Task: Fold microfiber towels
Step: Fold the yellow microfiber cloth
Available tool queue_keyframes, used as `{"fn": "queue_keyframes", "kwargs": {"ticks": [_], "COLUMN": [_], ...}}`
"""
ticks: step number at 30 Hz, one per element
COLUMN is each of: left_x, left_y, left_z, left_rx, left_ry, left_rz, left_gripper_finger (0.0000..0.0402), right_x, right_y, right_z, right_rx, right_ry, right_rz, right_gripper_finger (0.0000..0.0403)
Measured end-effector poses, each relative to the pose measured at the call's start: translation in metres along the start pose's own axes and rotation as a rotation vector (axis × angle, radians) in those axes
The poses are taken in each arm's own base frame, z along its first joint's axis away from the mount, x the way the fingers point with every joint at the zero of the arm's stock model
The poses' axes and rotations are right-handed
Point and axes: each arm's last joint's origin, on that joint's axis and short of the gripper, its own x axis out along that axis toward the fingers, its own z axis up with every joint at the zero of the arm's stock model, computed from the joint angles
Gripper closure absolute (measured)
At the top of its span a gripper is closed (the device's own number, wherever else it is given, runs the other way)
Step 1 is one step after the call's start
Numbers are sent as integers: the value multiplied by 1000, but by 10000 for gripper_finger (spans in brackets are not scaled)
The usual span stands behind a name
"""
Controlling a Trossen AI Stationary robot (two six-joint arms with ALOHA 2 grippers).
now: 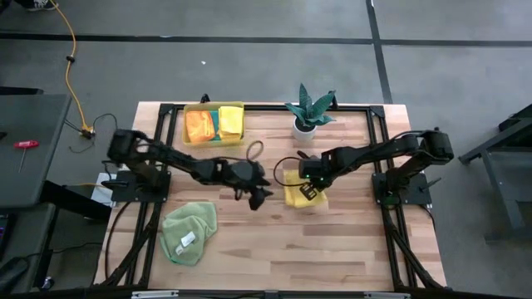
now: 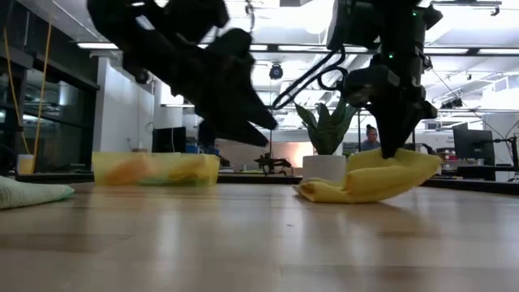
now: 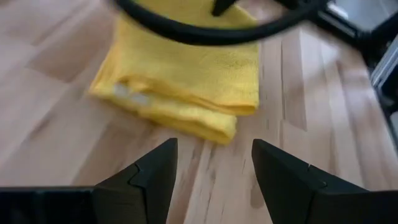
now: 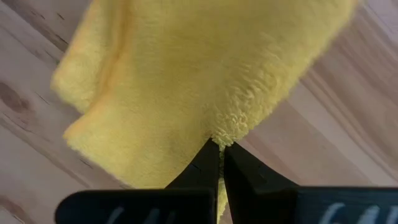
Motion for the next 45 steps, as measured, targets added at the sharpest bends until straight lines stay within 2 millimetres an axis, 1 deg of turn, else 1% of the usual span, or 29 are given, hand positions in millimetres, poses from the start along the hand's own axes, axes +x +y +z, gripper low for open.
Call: {"fn": "queue_keyframes", "kwargs": {"ticks": [3,7,9,11,14,18,19,22,24,29,31,38,45], "left_x": [18,40,50,57,65,70,72,72,72,73,73,73,73], "left_y": [-5,-3,0,2,4,5,5,5,6,6,6,6,6], "left_z": [-2,-10,-16,-21,-26,-29,-29,-29,-30,-29,-29,-29,-29], "left_rx": [44,113,142,182,220,253,255,249,250,248,256,264,264], "left_ry": [14,36,59,81,74,57,54,48,47,40,41,44,50], "left_rz": [22,86,103,111,121,103,100,99,101,97,97,97,98], "left_gripper_finger": [206,208,216,232,279,377,389,388,396,400,401,401,401], "right_x": [0,0,0,0,0,0,0,0,0,0,3,26,26], "right_y": [0,1,2,3,6,8,9,9,10,16,19,29,37], "right_z": [0,-1,-1,0,2,4,4,5,5,10,13,19,26], "right_rx": [20,25,36,57,74,89,98,112,150,197,217,307,348], "right_ry": [3,7,2,-6,-25,-47,-49,-53,-55,-92,-95,-56,-109], "right_rz": [7,11,19,29,54,83,86,92,98,172,188,230,322], "right_gripper_finger": [403,403,403,403,403,403,403,403,403,403,403,403,403]}}
